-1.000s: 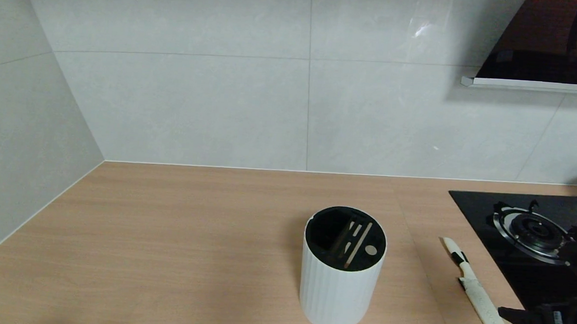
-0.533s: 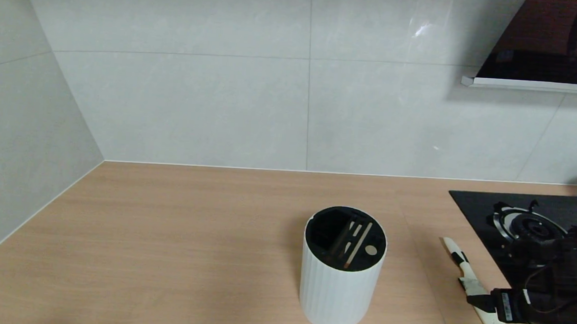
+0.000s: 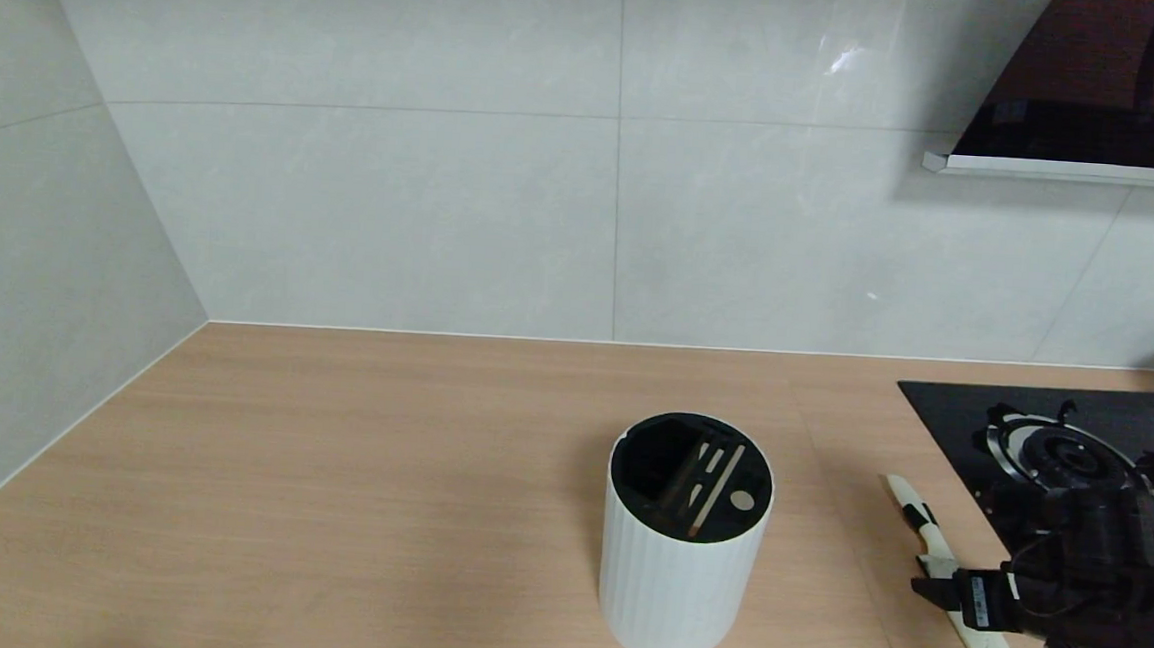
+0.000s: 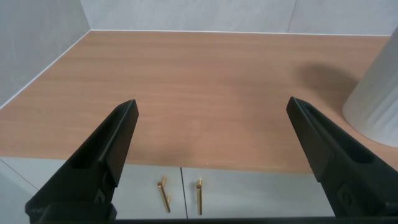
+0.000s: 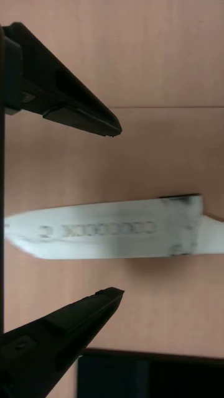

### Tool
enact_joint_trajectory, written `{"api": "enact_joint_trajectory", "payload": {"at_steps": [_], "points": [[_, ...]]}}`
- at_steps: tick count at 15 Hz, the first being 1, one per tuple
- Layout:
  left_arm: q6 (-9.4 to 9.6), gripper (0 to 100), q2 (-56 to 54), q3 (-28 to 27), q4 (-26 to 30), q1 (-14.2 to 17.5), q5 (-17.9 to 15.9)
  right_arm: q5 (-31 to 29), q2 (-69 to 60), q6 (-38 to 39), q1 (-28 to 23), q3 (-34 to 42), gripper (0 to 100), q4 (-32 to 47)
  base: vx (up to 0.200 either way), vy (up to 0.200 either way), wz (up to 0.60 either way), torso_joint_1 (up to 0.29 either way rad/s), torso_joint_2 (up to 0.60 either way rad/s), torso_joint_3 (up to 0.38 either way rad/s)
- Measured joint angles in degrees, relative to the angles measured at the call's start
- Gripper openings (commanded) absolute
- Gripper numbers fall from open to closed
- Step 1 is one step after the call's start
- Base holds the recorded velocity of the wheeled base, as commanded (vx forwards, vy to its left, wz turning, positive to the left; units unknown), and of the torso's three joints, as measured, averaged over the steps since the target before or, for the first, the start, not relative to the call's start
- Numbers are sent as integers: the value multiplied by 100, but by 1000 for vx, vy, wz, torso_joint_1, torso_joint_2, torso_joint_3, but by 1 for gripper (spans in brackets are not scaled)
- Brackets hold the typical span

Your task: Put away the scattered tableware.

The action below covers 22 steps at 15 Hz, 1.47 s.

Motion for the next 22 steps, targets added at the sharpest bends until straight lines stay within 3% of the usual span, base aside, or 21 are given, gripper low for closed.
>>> {"api": "enact_joint_trajectory", "payload": {"at_steps": [7,10,22], "points": [[0,100,0,0,2,0,0,87,678,18,-76,-55,100,-1003,0,0,0,0,0,0],[0,100,0,0,0,0,-1,352,816,20,-166,-94,100,-1030,0,0,0,0,0,0],[0,100,0,0,2,0,0,343,1143,29,-235,-151,100,-1549,0,0,0,0,0,0]]}}
